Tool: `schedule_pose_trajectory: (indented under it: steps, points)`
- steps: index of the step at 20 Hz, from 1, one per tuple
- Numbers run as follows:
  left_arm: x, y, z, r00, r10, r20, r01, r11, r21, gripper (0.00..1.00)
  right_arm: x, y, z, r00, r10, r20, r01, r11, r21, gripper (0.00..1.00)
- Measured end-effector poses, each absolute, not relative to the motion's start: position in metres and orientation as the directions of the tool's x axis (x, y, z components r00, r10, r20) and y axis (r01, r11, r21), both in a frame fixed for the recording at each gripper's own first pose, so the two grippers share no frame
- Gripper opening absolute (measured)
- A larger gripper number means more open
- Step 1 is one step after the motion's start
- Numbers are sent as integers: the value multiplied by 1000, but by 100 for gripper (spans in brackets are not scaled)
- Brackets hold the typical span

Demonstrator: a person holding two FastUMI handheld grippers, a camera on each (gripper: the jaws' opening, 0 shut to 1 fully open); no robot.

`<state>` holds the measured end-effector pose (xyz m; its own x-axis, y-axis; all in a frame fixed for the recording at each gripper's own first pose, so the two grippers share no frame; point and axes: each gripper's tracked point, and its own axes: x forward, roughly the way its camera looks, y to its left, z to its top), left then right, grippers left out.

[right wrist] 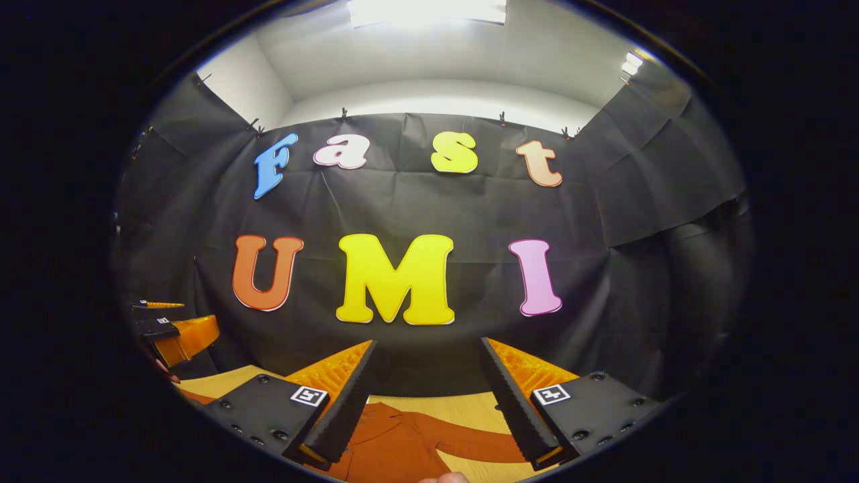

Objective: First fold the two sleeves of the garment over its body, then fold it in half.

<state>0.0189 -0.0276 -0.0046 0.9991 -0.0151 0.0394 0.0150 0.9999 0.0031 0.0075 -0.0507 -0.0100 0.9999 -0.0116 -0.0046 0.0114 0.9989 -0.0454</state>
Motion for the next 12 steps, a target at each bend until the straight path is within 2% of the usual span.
schedule_pose_trajectory:
  steps: [1, 2, 3, 12]
  points:
    - [21, -27, -6, 999, -13, 41, 13, 1000, 7, 100, 9, -53, -11, 1000, -14, -9, 14, 999, -48, 95]
    - [22, -27, -6, 999, -12, 38, 11, 1000, 9, 100, 10, -56, -11, 1000, -12, -11, 12, 999, -51, 95]
    - [24, -25, -8, 999, -9, 32, 8, 1000, 12, 96, 11, -57, -12, 1000, -14, -15, 13, 998, -57, 95]
    - [32, -32, -33, 999, -10, -37, 11, 999, 38, 96, 18, -105, -44, 995, -48, -93, 40, 996, -85, 95]
